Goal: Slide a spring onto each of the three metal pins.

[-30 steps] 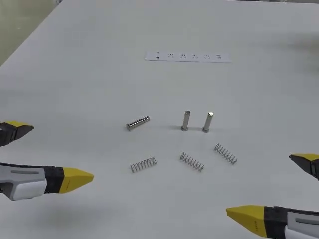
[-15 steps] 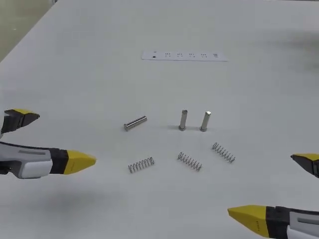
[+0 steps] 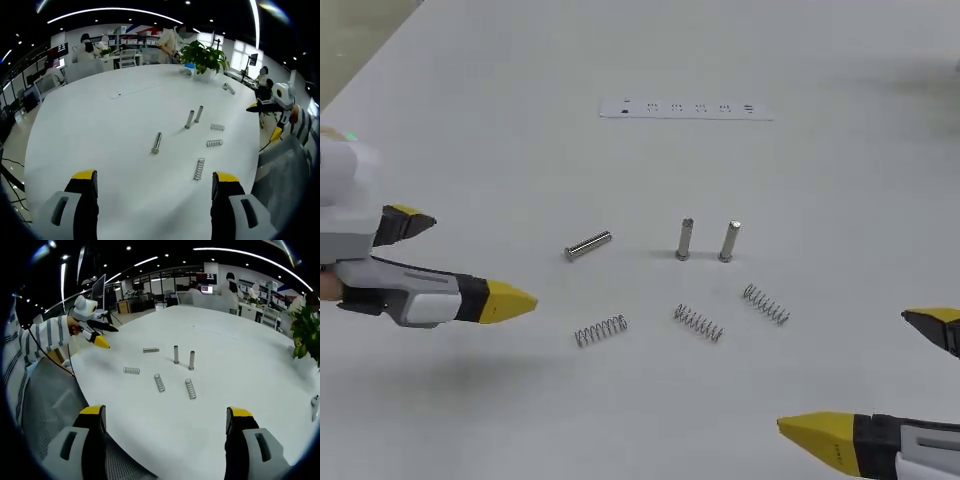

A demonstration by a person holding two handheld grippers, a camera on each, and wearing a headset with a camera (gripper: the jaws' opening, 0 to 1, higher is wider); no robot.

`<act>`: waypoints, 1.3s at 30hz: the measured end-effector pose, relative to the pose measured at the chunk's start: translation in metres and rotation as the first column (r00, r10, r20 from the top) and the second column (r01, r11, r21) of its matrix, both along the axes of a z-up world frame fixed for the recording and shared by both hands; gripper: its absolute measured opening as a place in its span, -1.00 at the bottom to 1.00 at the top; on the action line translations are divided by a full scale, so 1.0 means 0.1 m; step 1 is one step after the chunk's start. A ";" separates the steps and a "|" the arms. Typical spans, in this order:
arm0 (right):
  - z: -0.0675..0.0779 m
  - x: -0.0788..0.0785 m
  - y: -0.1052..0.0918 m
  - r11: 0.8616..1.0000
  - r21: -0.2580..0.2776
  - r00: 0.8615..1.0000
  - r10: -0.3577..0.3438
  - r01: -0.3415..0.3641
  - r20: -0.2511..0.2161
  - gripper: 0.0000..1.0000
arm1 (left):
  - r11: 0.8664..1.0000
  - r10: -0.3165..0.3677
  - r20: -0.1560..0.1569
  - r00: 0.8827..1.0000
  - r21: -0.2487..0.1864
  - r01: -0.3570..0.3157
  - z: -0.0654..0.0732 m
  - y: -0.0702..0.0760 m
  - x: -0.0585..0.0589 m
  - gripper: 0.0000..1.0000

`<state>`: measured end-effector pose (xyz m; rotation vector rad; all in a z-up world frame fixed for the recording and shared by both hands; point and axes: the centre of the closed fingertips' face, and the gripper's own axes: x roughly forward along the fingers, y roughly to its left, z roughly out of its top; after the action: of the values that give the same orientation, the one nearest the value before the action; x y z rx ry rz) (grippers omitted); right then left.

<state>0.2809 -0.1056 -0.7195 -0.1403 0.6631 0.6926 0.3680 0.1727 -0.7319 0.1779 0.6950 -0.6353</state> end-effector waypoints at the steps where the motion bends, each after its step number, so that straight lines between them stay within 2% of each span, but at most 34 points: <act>1: -0.01 -0.01 0.00 1.000 0.000 1.000 0.000 0.000 -0.004 0.97 | 1.000 -0.008 -0.004 1.000 0.009 0.008 -0.02 -0.01 0.02 0.80; 6: -0.06 -0.04 0.01 1.000 0.002 1.000 -0.001 0.001 -0.019 0.96 | 0.999 -0.030 -0.025 0.999 0.035 0.031 -0.12 -0.05 0.05 0.77; 10: -0.07 -0.04 0.02 1.000 0.005 1.000 -0.003 0.003 -0.025 0.96 | 0.998 -0.043 -0.035 0.998 0.037 0.044 -0.16 -0.09 0.07 0.77; 13: -0.08 -0.06 0.02 1.000 0.003 1.000 0.000 0.000 -0.031 0.97 | 0.998 -0.051 -0.045 0.998 0.023 0.052 -0.19 -0.15 0.11 0.74; 17: -0.09 -0.07 0.03 1.000 0.002 0.999 0.002 -0.002 -0.035 0.96 | 0.997 -0.070 -0.038 0.997 0.037 0.072 -0.19 -0.23 0.19 0.71; 27: -0.06 -0.06 0.01 1.000 0.002 1.000 -0.002 0.002 -0.030 0.96 | 0.994 -0.097 -0.022 0.995 0.039 0.098 -0.16 -0.41 0.40 0.59; 33: -0.06 -0.07 -0.01 1.000 0.003 0.999 -0.013 0.013 -0.032 0.95 | 0.993 -0.110 -0.005 0.994 0.040 0.110 -0.13 -0.51 0.52 0.41; 39: -0.03 -0.06 -0.02 1.000 0.012 1.000 -0.016 0.017 -0.024 0.97 | 0.993 -0.116 0.004 0.993 -0.012 0.116 -0.09 -0.68 0.59 0.32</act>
<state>0.2748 -0.1079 -0.7221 -0.1149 0.6822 0.6833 0.4271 0.1043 -0.7406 0.2092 0.6813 -0.7497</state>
